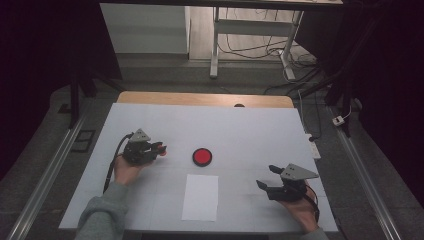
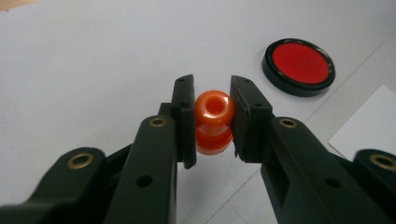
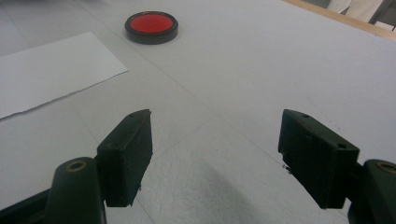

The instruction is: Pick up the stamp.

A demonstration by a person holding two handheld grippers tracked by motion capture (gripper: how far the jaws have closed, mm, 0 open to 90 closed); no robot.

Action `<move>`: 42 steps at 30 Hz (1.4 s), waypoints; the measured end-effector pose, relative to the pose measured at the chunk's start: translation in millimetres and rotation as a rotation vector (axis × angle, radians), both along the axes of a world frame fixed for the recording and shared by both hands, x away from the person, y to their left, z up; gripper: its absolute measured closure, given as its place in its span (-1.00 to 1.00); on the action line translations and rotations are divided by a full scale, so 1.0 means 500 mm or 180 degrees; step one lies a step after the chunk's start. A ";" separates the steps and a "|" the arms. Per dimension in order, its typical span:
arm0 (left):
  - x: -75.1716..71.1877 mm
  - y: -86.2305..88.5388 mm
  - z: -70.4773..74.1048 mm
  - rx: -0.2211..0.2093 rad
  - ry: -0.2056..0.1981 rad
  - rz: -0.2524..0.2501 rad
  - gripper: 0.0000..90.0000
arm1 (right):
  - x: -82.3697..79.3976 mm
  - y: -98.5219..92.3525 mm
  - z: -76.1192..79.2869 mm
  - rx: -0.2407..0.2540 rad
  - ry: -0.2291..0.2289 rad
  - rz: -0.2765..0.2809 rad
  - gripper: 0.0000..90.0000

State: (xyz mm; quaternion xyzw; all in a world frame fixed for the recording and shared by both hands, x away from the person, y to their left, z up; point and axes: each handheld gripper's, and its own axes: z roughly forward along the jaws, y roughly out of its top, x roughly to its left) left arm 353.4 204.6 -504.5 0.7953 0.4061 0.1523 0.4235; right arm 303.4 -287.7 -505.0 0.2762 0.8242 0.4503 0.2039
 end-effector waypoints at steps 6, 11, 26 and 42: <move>-0.009 -0.002 0.014 -0.0045 -0.0063 -0.0040 0.61 | 0.000 0.001 0.000 0.0021 0.0000 0.0009 -0.42; -0.020 -0.007 0.031 -0.0103 -0.0120 -0.0102 0.61 | -0.001 0.001 0.000 0.0010 -0.0002 0.0003 -0.42; -0.036 -0.002 0.052 -0.0173 -0.0146 -0.0181 0.61 | -0.002 0.003 -0.001 0.0014 0.0001 0.0020 -0.38; -0.050 -0.023 0.073 -0.0190 -0.0154 -0.0368 0.61 | -0.002 0.004 -0.001 -0.0021 -0.0008 0.0000 -0.38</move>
